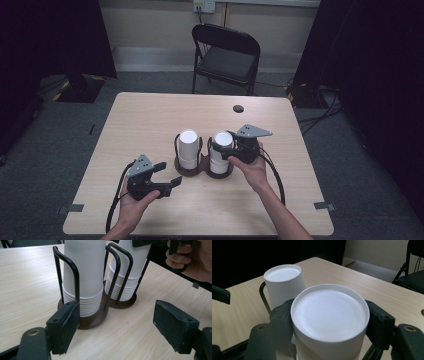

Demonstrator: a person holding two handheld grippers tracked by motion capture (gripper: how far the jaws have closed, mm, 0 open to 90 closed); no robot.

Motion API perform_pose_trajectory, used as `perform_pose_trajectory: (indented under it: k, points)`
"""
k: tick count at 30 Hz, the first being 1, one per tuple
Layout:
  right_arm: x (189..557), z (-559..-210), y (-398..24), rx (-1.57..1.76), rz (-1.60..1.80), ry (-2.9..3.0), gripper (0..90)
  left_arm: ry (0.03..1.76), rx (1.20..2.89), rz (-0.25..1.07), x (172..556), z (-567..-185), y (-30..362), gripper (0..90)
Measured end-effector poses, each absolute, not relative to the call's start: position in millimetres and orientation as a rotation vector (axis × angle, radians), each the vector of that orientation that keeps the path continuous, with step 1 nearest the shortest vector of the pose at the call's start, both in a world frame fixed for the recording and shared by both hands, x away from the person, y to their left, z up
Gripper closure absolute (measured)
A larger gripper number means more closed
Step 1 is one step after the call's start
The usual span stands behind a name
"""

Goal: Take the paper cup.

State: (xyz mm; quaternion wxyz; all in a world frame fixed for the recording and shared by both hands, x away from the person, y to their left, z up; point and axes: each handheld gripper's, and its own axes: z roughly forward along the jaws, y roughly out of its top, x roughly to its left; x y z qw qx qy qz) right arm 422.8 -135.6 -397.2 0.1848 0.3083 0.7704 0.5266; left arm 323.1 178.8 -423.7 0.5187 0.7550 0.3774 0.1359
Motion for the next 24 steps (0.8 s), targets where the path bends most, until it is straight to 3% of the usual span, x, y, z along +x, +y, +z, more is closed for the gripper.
perform_pose_trajectory:
  k: [24]
  points:
    - [417.4,-379.7,-139.5,0.866,1.531,2.107,33.7,0.903,1.818,0.320,323.6,-424.5,178.1,21.0]
